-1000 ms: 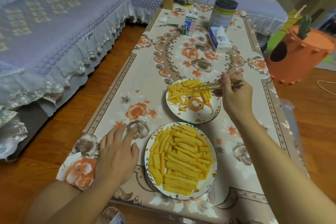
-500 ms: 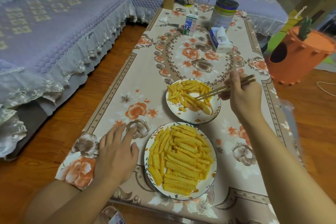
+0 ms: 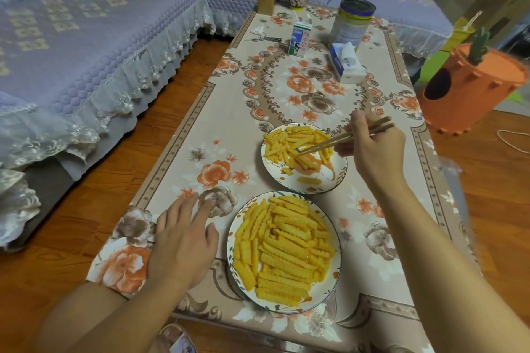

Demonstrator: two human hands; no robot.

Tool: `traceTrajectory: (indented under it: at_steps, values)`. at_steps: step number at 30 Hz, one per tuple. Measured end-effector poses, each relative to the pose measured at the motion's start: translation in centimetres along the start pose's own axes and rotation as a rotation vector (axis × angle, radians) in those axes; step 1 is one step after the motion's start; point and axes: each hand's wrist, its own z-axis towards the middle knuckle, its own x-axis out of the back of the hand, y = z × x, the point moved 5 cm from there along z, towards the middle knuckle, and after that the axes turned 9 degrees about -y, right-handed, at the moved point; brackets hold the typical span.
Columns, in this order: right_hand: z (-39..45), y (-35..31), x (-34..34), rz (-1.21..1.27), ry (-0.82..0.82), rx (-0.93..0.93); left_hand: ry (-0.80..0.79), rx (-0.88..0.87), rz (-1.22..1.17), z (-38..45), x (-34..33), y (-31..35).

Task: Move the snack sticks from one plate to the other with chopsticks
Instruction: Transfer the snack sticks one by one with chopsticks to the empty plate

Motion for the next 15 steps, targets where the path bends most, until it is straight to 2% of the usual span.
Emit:
traceTrajectory:
  at_steps: [5, 11, 15]
  values:
    - [-0.2, 0.1, -0.4, -0.077, -0.022, 0.007, 0.004, 0.004, -0.006, 0.0, 0.0, -0.1]
    - [-2.2, -2.5, 2.5, 0.038, 0.038, -0.001, 0.012, 0.002, -0.002, -0.1, 0.2, 0.1]
    - [-6.6, -5.3, 4.8, 0.185, -0.08, -0.061, 0.022, -0.003, -0.018, -0.2, 0.2, 0.1]
